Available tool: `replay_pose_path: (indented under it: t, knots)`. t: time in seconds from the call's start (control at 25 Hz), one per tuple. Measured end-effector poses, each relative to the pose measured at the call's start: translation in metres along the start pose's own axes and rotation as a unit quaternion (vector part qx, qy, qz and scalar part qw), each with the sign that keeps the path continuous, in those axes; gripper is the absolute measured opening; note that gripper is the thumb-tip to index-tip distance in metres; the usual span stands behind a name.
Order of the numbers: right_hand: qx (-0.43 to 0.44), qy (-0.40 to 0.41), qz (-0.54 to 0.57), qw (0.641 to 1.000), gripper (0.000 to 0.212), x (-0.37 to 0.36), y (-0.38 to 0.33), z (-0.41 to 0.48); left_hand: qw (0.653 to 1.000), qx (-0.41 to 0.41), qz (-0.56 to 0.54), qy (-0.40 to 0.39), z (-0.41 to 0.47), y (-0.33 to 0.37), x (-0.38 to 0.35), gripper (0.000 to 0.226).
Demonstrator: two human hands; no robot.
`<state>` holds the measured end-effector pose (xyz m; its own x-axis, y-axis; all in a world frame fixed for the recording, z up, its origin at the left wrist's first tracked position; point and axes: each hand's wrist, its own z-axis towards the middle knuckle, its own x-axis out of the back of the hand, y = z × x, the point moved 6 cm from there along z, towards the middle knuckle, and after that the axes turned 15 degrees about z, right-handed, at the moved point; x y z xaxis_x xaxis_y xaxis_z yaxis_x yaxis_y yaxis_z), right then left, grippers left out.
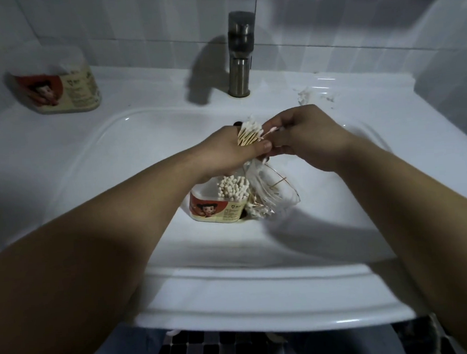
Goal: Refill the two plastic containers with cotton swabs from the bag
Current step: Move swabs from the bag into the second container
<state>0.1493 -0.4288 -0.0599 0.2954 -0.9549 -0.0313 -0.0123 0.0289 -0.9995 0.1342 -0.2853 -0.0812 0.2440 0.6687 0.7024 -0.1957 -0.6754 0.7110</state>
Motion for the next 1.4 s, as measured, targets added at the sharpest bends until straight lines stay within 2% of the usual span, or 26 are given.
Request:
replay_pose_path:
  t: [0.2, 0.4, 0.52, 0.64, 0.76, 0.88, 0.96, 1.0, 1.04, 1.12, 1.16, 1.24, 1.4]
  knots:
    - [-0.006, 0.019, 0.079, 0.997, 0.010, -0.002, 0.006, 0.005, 0.994, 0.058, -0.087, -0.033, 0.002, -0.010, -0.005, 0.024]
    - [0.014, 0.076, 0.078, 0.994, 0.015, 0.009, 0.005, 0.010, 0.989, 0.075, -0.111, -0.062, -0.001, -0.012, -0.012, 0.024]
    - [0.026, 0.080, 0.058, 0.995, 0.019, 0.015, 0.003, 0.012, 0.983, 0.094, -0.140, -0.077, -0.005, -0.009, -0.015, 0.028]
    - [0.057, 0.065, -0.033, 0.996, 0.023, 0.012, -0.001, 0.012, 0.969, 0.107, -0.204, -0.086, -0.009, -0.007, -0.018, 0.029]
    - [0.072, 0.056, -0.089, 0.992, 0.028, 0.009, -0.005, 0.009, 0.970, 0.093, -0.217, -0.056, -0.006, -0.007, -0.016, 0.027]
    - [0.063, -0.013, -0.130, 0.989, 0.029, -0.006, -0.007, 0.000, 0.978, 0.075, -0.192, -0.042, -0.002, -0.007, -0.015, 0.026]
    - [0.059, -0.071, -0.133, 0.987, 0.032, -0.017, -0.006, -0.005, 0.972, 0.094, -0.213, -0.027, -0.001, -0.009, -0.014, 0.026]
    - [0.057, -0.090, -0.159, 0.982, 0.041, -0.020, -0.005, -0.007, 0.967, 0.102, -0.235, -0.015, -0.001, -0.009, -0.012, 0.024]
    - [0.054, -0.103, -0.205, 0.972, 0.061, -0.022, -0.002, -0.007, 0.961, 0.106, -0.255, -0.008, -0.001, -0.009, -0.011, 0.023]
    - [0.034, -0.124, -0.306, 0.943, 0.115, -0.022, 0.008, -0.006, 0.954, 0.109, -0.280, -0.008, 0.001, -0.010, -0.010, 0.019]
    - [0.030, -0.134, -0.337, 0.931, 0.129, -0.022, 0.011, -0.005, 0.951, 0.110, -0.289, -0.015, 0.001, -0.009, -0.010, 0.017]
    - [0.051, -0.136, -0.363, 0.921, 0.132, -0.024, 0.012, -0.003, 0.943, 0.116, -0.311, -0.030, 0.001, -0.010, -0.012, 0.017]
    - [0.110, -0.087, -0.356, 0.924, 0.118, -0.022, -0.001, -0.002, 0.936, 0.130, -0.325, -0.036, 0.001, -0.009, -0.014, 0.027]
